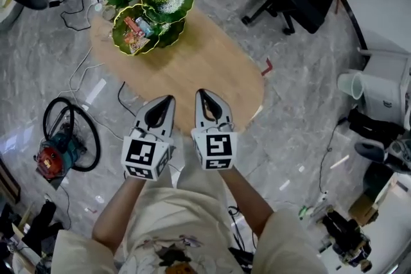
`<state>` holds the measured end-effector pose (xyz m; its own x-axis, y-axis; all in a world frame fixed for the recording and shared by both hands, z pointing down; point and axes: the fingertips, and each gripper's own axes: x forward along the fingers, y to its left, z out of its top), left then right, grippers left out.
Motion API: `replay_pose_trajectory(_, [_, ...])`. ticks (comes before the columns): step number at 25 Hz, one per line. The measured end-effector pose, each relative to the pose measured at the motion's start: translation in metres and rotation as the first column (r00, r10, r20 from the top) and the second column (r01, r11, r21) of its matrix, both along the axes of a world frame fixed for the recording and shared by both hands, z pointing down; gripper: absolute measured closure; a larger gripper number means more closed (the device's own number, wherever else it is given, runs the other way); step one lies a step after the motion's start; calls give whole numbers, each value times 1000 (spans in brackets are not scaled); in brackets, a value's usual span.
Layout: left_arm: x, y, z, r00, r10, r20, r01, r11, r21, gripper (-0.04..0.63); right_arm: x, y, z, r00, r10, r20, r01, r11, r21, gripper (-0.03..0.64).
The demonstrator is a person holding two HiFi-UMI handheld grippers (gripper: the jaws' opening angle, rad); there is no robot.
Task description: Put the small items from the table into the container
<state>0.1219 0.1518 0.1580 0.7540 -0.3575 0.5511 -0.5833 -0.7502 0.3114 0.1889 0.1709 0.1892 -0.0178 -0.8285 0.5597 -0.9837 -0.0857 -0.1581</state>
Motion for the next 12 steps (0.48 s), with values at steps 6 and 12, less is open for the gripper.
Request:
replay_pose_trajectory(6, [-8,9,-28,1000,14,0,-14,999,37,589,-9,11,-32,1000,-8,-13,8,1000,28,611])
replay_pose_trajectory(12, [-10,19,-57,999,35,-9,-34,997,75,589,-23,24,-55,999,-36,-13,36,998,43,611])
